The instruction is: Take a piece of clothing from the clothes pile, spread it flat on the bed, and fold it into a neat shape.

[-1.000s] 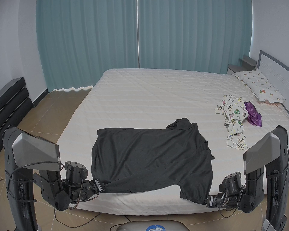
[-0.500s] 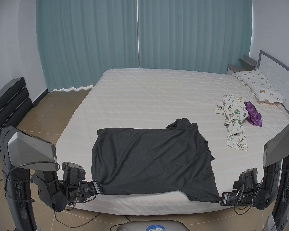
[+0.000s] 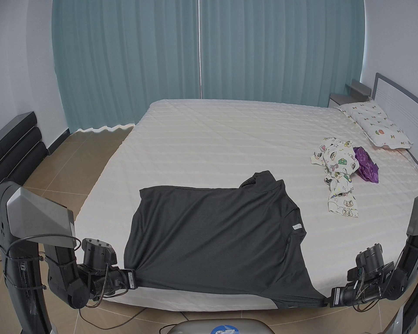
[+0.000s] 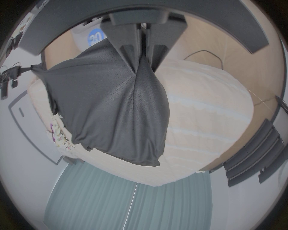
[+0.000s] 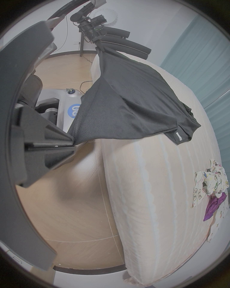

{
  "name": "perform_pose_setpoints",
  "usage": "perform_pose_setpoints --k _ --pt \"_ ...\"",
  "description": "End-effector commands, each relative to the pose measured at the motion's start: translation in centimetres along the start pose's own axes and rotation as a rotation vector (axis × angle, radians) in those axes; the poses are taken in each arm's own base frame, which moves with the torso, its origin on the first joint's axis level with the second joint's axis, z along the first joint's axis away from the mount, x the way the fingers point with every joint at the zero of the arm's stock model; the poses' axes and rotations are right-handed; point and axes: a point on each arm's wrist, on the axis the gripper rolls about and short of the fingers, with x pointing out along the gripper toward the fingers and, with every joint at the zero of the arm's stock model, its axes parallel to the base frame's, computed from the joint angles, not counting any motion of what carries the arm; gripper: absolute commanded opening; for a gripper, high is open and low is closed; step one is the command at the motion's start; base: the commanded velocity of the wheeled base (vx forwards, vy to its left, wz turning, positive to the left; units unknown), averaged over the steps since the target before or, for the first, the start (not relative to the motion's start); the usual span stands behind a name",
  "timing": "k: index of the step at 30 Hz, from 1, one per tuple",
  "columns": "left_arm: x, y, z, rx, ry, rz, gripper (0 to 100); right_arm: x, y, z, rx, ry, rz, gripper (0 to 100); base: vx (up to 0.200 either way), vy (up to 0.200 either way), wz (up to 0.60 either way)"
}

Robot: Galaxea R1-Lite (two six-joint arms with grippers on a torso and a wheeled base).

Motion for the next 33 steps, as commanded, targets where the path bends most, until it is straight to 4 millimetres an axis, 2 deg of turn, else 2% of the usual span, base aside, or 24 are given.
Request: perform_pose_setpoints --k 1,8,15,19,22,24,27,28,33 --pt "-0.3 0.2 -0.8 0.039 0.030 0.027 0 -0.8 0.2 -0.5 -0.015 -0.004 0.006 0 0.000 0.000 0.00" --pt "-0.9 -0.2 -1.8 0.100 0.072 0.018 0 -1.7 0.2 -0.9 -0.023 0.003 -0.001 0 0.000 0.000 0.00" --pt "-2.0 -0.8 -1.9 0.134 0.070 -0.014 0 -2.6 0.2 -1.0 -0.020 -0.014 0.014 0 0.000 0.000 0.00" --pt "-2.4 -0.9 -1.3 0.130 0.038 -0.024 0 -3.3 0.6 0.1 -0.008 -0.087 0.069 0 0.000 0.000 0.00" --pt "-3.3 -1.2 0.6 0.104 -0.030 -0.035 0 -3.8 1.2 1.8 0.000 -0.167 0.120 0 0.000 0.000 0.00" --pt "-3.6 -1.5 1.6 0.073 -0.005 -0.031 0 -3.9 1.7 3.0 -0.003 -0.206 0.143 0 0.000 0.000 0.00" --pt "-3.2 -2.3 3.9 -0.006 0.023 -0.023 0 -3.9 2.3 4.6 0.006 -0.247 0.166 0 0.000 0.000 0.00" --pt "-2.9 -2.8 5.3 -0.055 0.034 -0.021 0 -3.9 2.7 5.4 0.013 -0.264 0.178 0 0.000 0.000 0.00" --pt "-2.4 -3.7 7.2 -0.095 0.100 -0.006 0 -3.2 3.7 8.1 0.011 -0.309 0.197 0 0.000 0.000 0.00"
